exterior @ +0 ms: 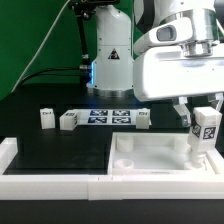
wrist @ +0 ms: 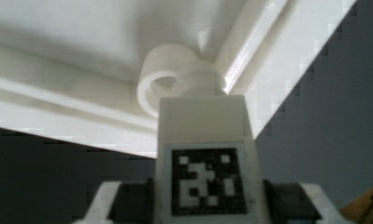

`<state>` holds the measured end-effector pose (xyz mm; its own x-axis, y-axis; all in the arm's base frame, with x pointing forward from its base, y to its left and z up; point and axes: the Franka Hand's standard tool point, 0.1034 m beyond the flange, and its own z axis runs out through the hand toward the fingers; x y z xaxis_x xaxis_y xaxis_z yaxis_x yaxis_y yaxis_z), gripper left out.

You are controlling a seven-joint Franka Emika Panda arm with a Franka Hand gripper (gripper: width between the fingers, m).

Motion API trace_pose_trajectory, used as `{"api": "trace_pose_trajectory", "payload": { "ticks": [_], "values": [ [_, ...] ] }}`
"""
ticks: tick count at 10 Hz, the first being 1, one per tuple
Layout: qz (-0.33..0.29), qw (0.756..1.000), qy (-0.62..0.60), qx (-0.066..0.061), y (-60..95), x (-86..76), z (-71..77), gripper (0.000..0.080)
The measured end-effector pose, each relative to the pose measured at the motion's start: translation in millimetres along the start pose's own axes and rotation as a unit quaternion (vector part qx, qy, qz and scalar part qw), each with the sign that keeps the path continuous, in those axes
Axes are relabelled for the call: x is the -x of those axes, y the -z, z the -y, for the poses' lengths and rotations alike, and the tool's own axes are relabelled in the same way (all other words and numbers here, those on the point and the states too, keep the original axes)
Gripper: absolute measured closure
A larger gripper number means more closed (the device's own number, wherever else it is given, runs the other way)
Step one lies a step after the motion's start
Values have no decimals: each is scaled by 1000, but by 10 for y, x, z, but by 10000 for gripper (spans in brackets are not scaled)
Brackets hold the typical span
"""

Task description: Assemble one leg

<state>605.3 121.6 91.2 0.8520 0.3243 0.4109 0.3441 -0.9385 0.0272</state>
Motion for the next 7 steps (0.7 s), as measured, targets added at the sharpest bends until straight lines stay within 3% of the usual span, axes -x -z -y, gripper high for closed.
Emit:
{"api": "trace_pose_trajectory", "payload": {
  "ticks": [7],
  "values": [
    [-21,1000,10,3,-22,-34,-10,509]
  ]
}}
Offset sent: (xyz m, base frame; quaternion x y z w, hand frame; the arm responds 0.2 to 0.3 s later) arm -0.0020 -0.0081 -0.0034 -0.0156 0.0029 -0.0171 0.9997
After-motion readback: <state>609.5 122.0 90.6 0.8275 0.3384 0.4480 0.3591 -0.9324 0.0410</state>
